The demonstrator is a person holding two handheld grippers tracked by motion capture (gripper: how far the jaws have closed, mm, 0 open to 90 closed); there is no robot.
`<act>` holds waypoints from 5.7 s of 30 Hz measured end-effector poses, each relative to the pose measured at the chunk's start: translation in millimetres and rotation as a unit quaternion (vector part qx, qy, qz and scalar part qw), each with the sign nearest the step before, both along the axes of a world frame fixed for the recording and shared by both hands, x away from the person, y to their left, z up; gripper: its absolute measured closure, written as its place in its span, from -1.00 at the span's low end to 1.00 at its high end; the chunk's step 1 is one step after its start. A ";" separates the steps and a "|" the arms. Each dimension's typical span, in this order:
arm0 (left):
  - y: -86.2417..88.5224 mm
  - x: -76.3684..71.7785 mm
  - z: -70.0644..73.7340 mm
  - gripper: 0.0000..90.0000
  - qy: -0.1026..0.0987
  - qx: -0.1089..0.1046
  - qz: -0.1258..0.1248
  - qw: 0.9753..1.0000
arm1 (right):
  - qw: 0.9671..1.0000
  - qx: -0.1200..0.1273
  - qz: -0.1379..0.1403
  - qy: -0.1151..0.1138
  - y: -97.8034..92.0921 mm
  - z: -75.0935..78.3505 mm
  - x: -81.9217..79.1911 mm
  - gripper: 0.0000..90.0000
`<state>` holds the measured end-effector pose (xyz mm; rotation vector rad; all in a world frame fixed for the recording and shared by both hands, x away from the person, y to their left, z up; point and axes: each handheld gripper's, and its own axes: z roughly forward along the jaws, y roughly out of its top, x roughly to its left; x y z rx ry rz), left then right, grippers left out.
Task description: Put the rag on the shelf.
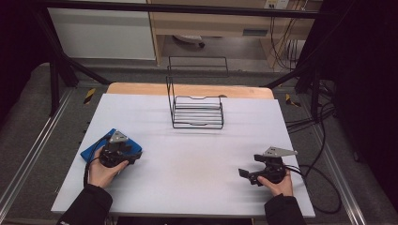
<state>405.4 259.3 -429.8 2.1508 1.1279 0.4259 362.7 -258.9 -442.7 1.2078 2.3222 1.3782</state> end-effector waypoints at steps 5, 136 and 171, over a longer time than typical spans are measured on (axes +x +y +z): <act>-0.5 2.7 -5.7 0.24 -0.003 0.024 0.005 1.000 | 1.000 -0.002 -0.001 0.002 0.5 -0.5 0.1 -0.98; 15.2 -41.2 11.1 -0.86 -0.034 -0.065 -0.021 0.997 | 0.999 -0.021 0.047 0.001 127.2 20.1 21.0 -0.61; 37.7 -40.6 -2.1 -0.84 -0.044 -0.074 0.007 0.996 | 0.989 -0.056 0.110 0.075 196.2 -8.0 29.6 0.97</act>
